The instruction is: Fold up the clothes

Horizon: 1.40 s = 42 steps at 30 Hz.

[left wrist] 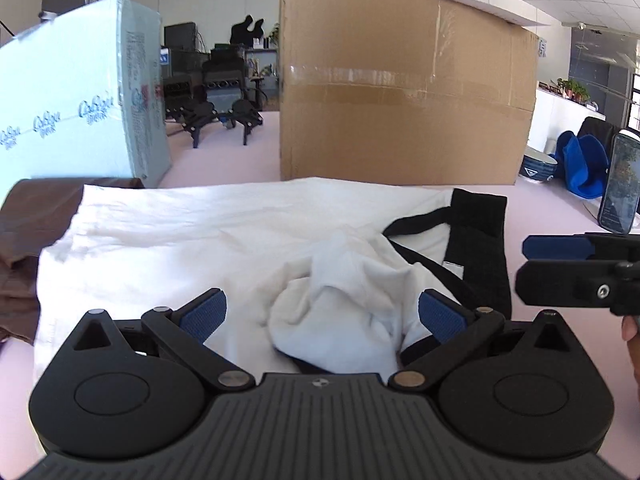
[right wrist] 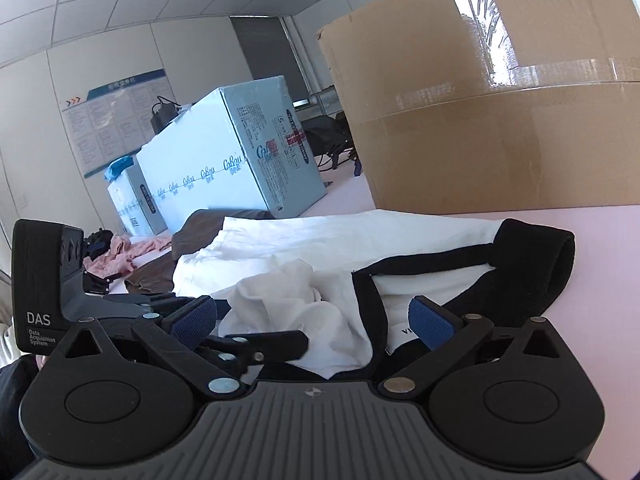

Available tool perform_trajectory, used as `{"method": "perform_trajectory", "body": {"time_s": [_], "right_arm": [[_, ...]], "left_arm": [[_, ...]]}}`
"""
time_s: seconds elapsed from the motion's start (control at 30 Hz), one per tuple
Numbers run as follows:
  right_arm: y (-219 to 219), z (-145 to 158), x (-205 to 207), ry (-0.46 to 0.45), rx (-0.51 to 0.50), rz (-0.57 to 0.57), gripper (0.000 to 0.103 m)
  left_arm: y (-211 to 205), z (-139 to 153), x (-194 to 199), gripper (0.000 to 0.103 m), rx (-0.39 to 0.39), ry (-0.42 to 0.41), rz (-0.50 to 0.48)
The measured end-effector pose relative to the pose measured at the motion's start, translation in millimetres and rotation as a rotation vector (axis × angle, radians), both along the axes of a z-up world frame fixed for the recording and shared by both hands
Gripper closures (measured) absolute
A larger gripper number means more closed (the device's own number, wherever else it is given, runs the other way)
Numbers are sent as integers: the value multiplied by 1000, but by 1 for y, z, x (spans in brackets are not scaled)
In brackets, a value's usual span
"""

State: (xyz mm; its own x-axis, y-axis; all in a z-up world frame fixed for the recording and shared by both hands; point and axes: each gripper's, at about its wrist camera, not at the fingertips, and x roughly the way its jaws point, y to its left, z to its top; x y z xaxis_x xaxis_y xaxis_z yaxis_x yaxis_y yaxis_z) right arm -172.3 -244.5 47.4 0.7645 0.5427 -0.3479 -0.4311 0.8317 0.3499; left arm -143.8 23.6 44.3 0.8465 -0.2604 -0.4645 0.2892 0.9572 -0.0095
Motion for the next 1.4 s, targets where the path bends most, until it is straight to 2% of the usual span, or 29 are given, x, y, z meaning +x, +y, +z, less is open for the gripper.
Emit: {"method": "perform_trajectory", "body": {"time_s": [0.07,0.13,0.2,0.3,0.37,0.47,0.53,0.6,0.7,0.8,0.83,0.87,0.97,1.03,1.1,1.13,1.3,1.4], "right_arm": [[-4,3,-7,-20,-10,1,0],[0,4,-10,-39,-52,-5,0],[7,3,-12,-64,-127,1,0],[17,-7,-17,-74,-213,44,0],[27,-15,-15,-40,-274,79,0],[43,-24,-9,6,-371,98,0],[44,-26,-6,20,-373,84,3],[40,-26,-4,33,-327,63,6],[40,-28,-1,53,-313,35,24],[44,-30,2,73,-328,43,33],[45,-31,2,76,-323,49,40],[46,-31,2,78,-322,52,44],[49,-31,0,69,-342,48,47],[51,-31,0,67,-348,43,47],[52,-31,-1,66,-351,33,48],[52,-31,-1,66,-355,28,49],[57,-31,-4,53,-366,15,59],[58,-30,-6,42,-365,14,63]], "left_arm": [[22,2,-6,0,-6,-17,46],[45,2,-7,0,-22,0,94],[76,-2,-2,0,-55,40,187],[115,-8,8,0,-151,137,314],[135,-11,16,0,-236,209,338],[142,-13,20,0,-274,252,312],[128,-11,18,0,-172,215,296],[109,-9,12,0,-43,157,272],[86,-12,4,0,95,111,229],[72,-23,8,0,206,135,195],[70,-25,7,0,221,127,193],[68,-26,6,0,232,122,192],[71,-27,7,0,216,134,192],[77,-27,12,0,158,177,206],[90,-29,19,0,52,241,232],[92,-29,20,0,41,239,239],[81,-32,14,0,97,189,252],[83,-33,15,0,79,196,250]]}}
